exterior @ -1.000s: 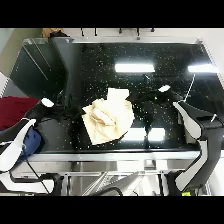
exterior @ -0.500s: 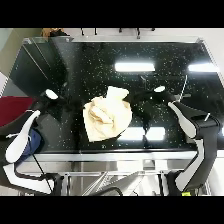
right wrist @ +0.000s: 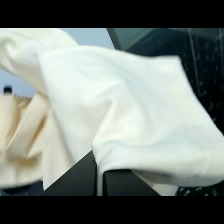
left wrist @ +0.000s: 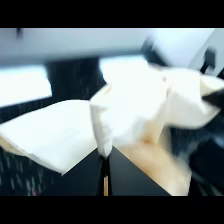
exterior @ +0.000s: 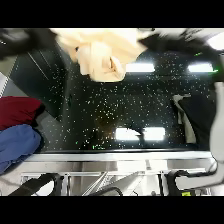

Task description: Fold the shirts.

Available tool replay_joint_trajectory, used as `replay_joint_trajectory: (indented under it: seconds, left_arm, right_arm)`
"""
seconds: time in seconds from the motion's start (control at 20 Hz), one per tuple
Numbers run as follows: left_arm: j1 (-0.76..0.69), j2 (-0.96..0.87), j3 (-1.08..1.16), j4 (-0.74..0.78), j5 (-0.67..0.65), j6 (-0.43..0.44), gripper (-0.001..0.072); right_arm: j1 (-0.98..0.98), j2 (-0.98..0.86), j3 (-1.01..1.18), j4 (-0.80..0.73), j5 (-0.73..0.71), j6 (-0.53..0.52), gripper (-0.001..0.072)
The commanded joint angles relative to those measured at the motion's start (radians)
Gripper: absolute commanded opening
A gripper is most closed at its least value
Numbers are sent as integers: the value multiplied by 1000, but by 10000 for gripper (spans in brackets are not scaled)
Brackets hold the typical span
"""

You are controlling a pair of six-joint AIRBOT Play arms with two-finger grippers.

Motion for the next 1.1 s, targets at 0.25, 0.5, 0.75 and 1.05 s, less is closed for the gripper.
replay_joint_trajectory:
  seconds: [0.25, 0.5, 0.75, 1.05]
  left_arm:
    - [0, 309, 96, 156, 26, -29, 15]
    - [-3, 262, -108, 104, -13, -29, 15]
    - [-7, 71, -314, 97, -35, -17, 15]
    - [56, -176, -504, 104, 25, 42, 16]
  right_arm:
    - [-25, 358, 68, -380, -78, 49, 23]
    - [-21, 230, 67, -235, -21, 56, 23]
    - [77, -109, 67, -178, 58, 71, 24]
    - [77, -430, 68, -371, 16, 263, 393]
